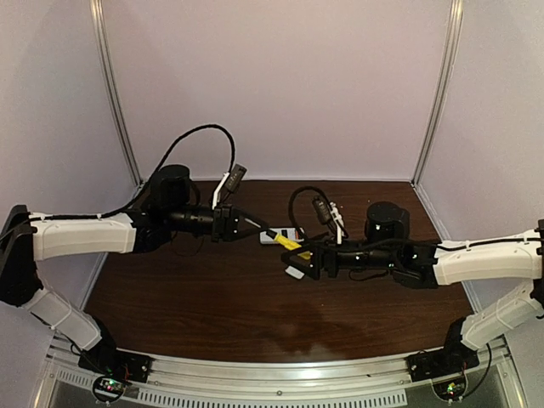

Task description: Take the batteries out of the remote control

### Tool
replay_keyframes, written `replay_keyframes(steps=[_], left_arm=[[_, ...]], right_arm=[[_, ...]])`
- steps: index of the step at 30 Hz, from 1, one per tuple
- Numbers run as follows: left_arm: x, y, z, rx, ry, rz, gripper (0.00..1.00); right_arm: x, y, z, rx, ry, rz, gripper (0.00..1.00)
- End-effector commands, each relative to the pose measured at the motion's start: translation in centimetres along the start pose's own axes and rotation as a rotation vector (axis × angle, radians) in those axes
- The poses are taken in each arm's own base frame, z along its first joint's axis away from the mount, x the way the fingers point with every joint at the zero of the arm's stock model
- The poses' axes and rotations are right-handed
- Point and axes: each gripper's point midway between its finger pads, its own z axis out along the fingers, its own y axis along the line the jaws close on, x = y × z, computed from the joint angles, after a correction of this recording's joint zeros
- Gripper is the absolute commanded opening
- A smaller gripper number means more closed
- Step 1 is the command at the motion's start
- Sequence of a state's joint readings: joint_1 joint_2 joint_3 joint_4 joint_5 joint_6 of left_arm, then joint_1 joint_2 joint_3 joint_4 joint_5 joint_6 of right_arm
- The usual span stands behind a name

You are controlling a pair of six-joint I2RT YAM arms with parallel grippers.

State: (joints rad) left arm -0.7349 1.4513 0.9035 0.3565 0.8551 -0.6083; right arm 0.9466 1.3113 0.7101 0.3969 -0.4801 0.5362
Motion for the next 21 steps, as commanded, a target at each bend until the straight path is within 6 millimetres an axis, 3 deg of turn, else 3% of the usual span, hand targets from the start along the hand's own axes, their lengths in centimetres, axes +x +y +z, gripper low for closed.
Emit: replay_keyframes(steps=[1,7,21], left_arm=[[-2.0,-1.1,0.3,0.069,-0.077,-0.006,0.00],[-2.8,-1.3,0.6,0.101,-0.104,-0.031,0.00],[-4.4,-2.7,0.7,0.212,-0.155,-0.054,0.00]], right_arm=[[-3.7,0.6,-1.6,0.006,-0.199,0.005,0.83],[-6.1,1.4,-2.8,-0.026,-0.336,0.006,0.80],[-7.8,2.5,-1.8,-0.078,-0.366,-0.008,0.59]])
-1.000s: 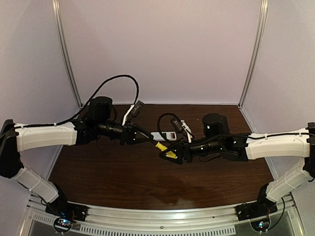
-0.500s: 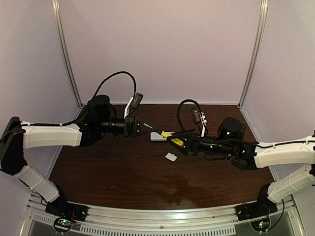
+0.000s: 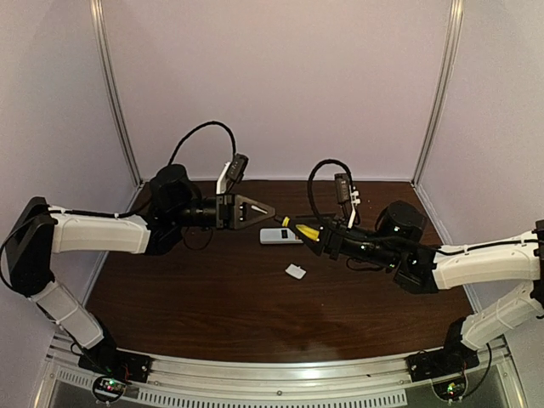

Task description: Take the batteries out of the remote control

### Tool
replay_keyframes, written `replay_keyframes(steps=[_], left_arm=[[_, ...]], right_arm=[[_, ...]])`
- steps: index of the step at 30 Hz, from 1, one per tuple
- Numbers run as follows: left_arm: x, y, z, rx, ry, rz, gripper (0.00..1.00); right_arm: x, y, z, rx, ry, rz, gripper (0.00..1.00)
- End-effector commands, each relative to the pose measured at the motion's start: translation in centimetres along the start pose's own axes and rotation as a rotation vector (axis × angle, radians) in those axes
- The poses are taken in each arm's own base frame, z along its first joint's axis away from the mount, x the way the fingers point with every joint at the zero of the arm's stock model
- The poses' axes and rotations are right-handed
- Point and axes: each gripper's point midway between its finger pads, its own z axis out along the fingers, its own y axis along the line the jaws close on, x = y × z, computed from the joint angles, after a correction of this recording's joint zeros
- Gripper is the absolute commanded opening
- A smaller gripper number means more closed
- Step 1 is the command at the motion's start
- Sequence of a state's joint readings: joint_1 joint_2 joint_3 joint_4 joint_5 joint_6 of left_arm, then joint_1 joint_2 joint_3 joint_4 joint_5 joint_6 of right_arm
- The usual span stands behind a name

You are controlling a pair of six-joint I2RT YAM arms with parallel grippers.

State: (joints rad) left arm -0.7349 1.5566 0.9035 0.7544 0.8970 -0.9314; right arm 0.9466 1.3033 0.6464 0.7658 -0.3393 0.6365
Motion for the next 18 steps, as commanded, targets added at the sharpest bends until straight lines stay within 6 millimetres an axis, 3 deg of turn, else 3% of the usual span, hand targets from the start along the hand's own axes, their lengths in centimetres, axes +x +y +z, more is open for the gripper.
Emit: replay_keyframes(steps=[1,8,14,18], left_arm=[[-1.1,-1.7,0.2,0.073,-0.022,0.040,0.00],[-1.1,-1.6,0.2,0.072,-0.021,0.042,0.00],[-1.3,-2.0,0.1,0.085,-0.027,0.049,0.00],[-1.3,-2.1,0.1,0.088,-0.026,0.048,0.00]], right_arm=[[-1.7,1.1,0.5,-0.032,-0.040,-0.014,0.56],[-1.6,0.9,0.5,-0.019,-0.026,-0.024,0.43],[-0.8,0.3,0.8,0.002,0.011,-0.018,0.56],[-0.8,0.0,0.8,0.020,0.012,-0.011,0.53]])
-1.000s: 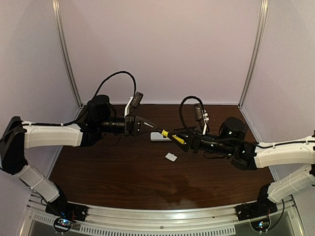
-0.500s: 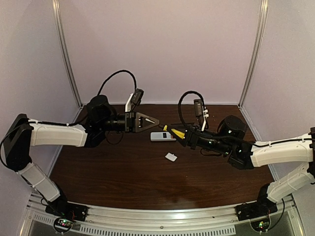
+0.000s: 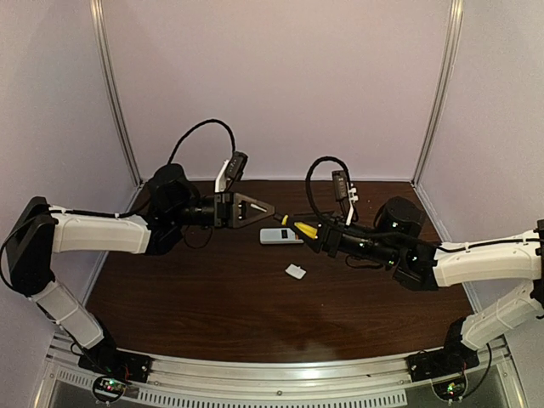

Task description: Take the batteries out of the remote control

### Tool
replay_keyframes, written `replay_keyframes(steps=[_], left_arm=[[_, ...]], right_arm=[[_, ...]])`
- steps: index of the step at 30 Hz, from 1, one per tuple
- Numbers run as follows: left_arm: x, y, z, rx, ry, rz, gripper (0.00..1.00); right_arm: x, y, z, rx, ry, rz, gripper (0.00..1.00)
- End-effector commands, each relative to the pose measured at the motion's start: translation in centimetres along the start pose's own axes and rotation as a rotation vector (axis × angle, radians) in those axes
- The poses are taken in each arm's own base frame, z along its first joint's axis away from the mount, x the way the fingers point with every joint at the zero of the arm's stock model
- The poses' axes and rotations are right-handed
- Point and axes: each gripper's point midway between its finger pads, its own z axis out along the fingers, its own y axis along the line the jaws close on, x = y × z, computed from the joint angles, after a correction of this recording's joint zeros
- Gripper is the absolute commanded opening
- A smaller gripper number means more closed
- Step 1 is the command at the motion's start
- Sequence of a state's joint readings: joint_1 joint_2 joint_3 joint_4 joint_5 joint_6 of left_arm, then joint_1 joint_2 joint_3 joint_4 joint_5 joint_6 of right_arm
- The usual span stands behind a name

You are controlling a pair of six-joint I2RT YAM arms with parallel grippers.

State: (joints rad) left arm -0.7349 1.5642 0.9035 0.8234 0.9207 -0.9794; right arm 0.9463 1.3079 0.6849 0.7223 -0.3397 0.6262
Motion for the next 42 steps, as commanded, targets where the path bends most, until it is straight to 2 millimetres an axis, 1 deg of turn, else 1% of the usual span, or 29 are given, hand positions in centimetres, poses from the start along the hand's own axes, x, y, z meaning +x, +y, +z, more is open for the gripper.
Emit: replay_keyframes(steps=[1,6,13,18,21,24,25,27,29,32,36,40,42], left_arm=[[-0.9,-1.2,0.1,0.045,-0.016,0.048,0.00],[-0.9,-1.4,0.1,0.047,-0.021,0.051,0.00],[-0.8,-1.1,0.0,0.040,-0.021,0.046,0.00],[-0.7,-1.0,0.0,0.037,-0.022,0.044,0.00],[-0.7,-0.9,0.0,0.034,-0.021,0.041,0.00],[-0.3,-0.7,-0.1,0.019,-0.018,0.043,0.00],[-0.2,-0.5,-0.2,0.008,-0.016,0.045,0.02],[0.3,0.0,-0.4,-0.019,-0.003,0.040,0.10],[0.6,0.2,-0.6,-0.047,0.007,0.049,0.18],[0.9,0.5,-1.1,-0.099,0.028,0.067,0.33],[1.2,1.3,-2.2,-0.201,0.069,0.116,0.53],[1.3,2.2,-3.5,-0.333,0.111,0.168,0.72],[1.2,2.5,-4.2,-0.397,0.127,0.196,0.79]], right_arm=[[-0.3,-0.2,0.3,0.012,0.006,-0.004,0.50],[-0.1,0.0,0.5,0.000,0.020,-0.002,0.41],[-0.2,0.1,0.4,-0.006,0.015,0.001,0.26],[0.0,0.1,0.5,-0.010,0.025,0.006,0.09],[0.1,0.0,0.4,-0.005,0.028,0.012,0.01],[0.3,-0.2,0.1,0.002,0.025,0.019,0.00],[0.5,-0.3,0.0,0.005,0.026,0.020,0.00],[0.7,-0.5,-0.1,0.010,0.032,0.017,0.00],[0.9,-0.7,-0.3,0.022,0.041,0.008,0.00],[1.2,-1.5,-0.6,0.070,0.053,-0.011,0.00],[1.8,-2.6,-1.2,0.141,0.084,-0.036,0.00],[2.0,-3.6,-2.2,0.200,0.097,-0.062,0.00],[2.0,-4.0,-2.7,0.226,0.101,-0.073,0.00]])
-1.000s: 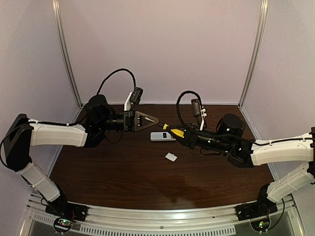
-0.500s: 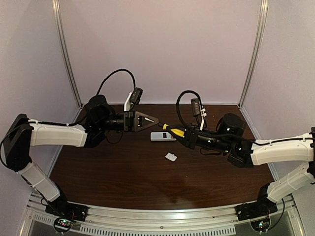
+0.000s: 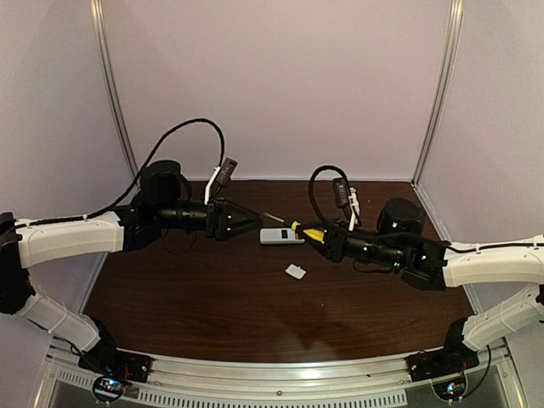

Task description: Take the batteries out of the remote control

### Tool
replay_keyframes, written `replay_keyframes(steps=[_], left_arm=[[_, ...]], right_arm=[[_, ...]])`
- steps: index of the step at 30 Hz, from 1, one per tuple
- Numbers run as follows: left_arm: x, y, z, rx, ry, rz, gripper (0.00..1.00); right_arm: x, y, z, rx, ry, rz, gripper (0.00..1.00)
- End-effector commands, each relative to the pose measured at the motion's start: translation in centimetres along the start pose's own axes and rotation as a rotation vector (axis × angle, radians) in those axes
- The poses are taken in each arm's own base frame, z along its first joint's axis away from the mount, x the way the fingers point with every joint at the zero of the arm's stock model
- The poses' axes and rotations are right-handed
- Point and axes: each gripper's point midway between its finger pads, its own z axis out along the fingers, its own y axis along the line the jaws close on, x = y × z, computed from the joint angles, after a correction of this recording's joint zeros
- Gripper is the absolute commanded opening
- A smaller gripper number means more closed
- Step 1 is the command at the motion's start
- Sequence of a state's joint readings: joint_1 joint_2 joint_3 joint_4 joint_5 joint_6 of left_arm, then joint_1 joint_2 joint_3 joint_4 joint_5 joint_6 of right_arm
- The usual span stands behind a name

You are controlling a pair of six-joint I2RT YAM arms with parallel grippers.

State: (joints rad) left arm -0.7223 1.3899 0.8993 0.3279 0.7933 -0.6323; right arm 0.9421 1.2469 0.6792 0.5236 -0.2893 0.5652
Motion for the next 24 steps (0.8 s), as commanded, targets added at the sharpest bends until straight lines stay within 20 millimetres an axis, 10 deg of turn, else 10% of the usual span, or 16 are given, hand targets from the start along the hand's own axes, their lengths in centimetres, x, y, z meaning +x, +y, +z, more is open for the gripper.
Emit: replay_keyframes(steps=[1,14,24], left_arm=[[-0.4,1.7,-1.7,-0.192,0.048,0.107,0.83],[-1.8,8.1,-7.7,-0.735,0.036,0.263,0.97],[1.4,10.8,-5.5,-0.684,0.174,0.223,0.97]], right_arm=[[0.6,-2.2,-1.4,0.116,0.019,-0.041,0.00],[0.9,-6.2,-3.7,0.286,0.053,-0.057,0.00],[0.3,-8.2,-6.7,0.401,0.055,-0.104,0.00]])
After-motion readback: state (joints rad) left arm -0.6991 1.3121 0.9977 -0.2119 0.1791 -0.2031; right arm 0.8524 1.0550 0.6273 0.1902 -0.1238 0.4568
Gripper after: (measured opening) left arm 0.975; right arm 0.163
